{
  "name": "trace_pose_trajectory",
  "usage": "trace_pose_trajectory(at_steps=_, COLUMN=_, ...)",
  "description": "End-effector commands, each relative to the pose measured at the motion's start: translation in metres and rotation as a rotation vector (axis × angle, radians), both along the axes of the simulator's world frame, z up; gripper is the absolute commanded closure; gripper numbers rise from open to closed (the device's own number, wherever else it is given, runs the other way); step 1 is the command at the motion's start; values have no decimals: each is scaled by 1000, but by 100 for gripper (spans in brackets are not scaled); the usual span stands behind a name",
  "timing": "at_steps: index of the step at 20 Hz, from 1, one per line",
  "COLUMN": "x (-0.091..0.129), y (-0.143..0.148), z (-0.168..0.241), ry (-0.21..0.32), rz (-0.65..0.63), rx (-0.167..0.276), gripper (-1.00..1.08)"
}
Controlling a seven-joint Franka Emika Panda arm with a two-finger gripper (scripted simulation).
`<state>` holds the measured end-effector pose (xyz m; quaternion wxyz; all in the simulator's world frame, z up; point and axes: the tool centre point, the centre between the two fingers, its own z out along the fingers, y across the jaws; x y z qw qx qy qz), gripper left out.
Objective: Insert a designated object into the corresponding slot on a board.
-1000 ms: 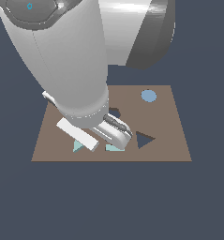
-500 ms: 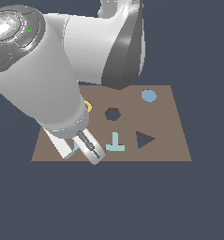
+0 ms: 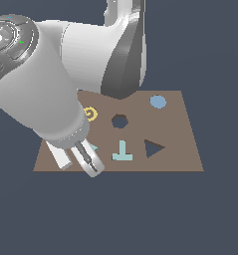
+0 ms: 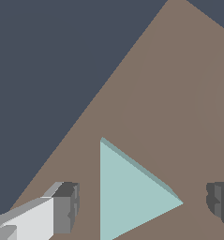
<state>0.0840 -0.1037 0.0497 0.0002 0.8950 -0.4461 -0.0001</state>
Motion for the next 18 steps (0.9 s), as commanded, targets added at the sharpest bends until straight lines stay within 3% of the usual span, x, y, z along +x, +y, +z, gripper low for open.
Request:
trace_pose_trajectory(at_steps=1, x=0, y=0, z=0, ry=0, rz=0, rx=0, gripper=-92)
trace_pose_trajectory(at_steps=11, x=0, y=1, z=-20, ry=0, rz=1, rx=0, gripper=-92)
trace_pose_trajectory(at_steps=12, x=0, y=1, z=-20, ry=0, rz=1, rx=0, gripper=108)
trace_pose_trajectory(at_steps=18, x=0, y=1, z=-20, ry=0, rz=1, rx=0, gripper=108)
